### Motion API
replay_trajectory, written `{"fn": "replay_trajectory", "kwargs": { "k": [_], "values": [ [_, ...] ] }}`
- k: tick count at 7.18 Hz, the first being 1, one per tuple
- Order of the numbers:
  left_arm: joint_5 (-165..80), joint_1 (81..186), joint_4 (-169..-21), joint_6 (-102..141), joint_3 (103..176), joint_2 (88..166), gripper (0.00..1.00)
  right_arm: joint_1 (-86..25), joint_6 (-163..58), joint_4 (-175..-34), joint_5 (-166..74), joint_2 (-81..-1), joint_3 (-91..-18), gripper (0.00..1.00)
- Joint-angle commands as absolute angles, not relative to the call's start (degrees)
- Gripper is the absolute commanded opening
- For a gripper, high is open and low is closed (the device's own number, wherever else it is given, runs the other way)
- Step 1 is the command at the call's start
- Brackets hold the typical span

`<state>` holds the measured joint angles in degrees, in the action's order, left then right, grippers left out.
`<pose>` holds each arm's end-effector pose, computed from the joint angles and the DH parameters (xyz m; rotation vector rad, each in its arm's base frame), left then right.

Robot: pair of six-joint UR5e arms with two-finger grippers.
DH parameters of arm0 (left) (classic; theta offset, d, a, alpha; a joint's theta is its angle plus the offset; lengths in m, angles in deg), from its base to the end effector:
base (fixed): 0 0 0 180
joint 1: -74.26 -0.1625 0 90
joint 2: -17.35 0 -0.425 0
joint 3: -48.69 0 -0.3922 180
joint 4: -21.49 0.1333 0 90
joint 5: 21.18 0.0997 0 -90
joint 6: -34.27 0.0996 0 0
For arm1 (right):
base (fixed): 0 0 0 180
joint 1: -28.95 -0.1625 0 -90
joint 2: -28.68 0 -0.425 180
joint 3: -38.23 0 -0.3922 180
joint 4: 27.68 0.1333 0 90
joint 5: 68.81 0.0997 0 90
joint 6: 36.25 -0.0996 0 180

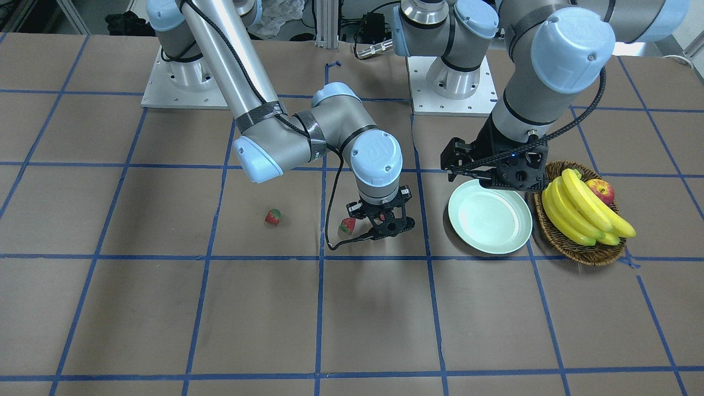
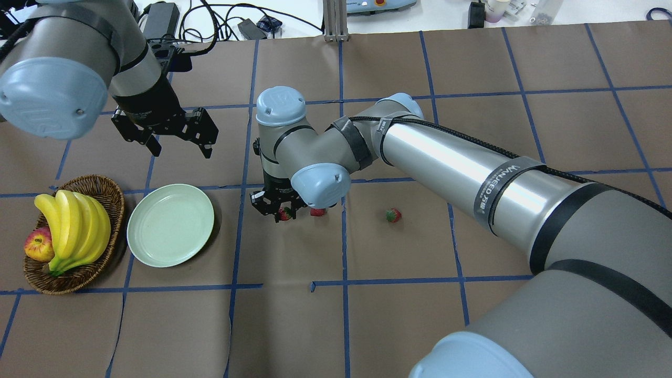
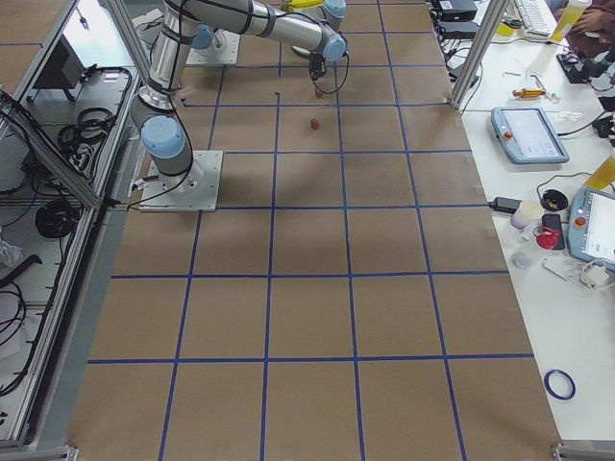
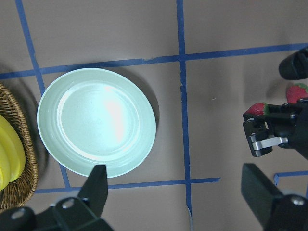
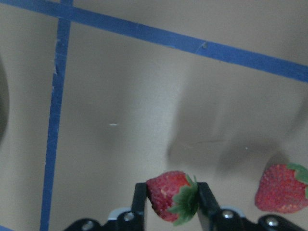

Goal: Collect all strawberries into plate
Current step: 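Lower the strawberry beside the first one and open the right gripper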

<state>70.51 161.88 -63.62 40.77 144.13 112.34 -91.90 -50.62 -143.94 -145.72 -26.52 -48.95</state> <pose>-0.1090 -0.5173 0.4062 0.1142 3.1138 0.1539 0.4747 -0.4908 0.1973 -0.4071 2.9291 0.2668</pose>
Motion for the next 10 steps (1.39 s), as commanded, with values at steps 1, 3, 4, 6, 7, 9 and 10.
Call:
{"fn": "replay_trajectory", "kwargs": {
  "k": [1,3,4,6,7,9,10],
  "values": [
    [70.49,161.88,-63.77,40.77,144.23,112.36,1.00,-91.90,-49.52,-143.87,-145.80,-26.69,-49.39,0.94],
    [70.76,161.88,-63.24,40.77,145.37,112.27,1.00,-91.81,-49.61,-143.26,-146.85,-28.79,-48.87,1.00],
    [70.76,161.88,-63.24,40.77,145.37,112.18,1.00,-91.46,-49.78,-141.52,-149.55,-31.94,-48.78,1.00],
    [70.76,161.88,-63.15,40.77,144.94,112.18,1.00,-86.14,-47.87,-135.80,-153.96,-36.52,-49.38,1.00],
    [70.76,161.88,-63.15,40.77,144.93,112.18,1.00,-82.71,-45.24,-134.48,-154.15,-37.15,-50.09,1.00],
    [70.58,162.06,-63.07,40.77,145.29,112.35,1.00,-77.86,-42.84,-134.20,-154.76,-37.24,-54.46,1.00],
    [70.58,162.06,-63.07,40.77,145.29,112.44,1.00,-76.10,-42.67,-134.12,-155.90,-37.59,-56.75,1.00]
  ]
}}
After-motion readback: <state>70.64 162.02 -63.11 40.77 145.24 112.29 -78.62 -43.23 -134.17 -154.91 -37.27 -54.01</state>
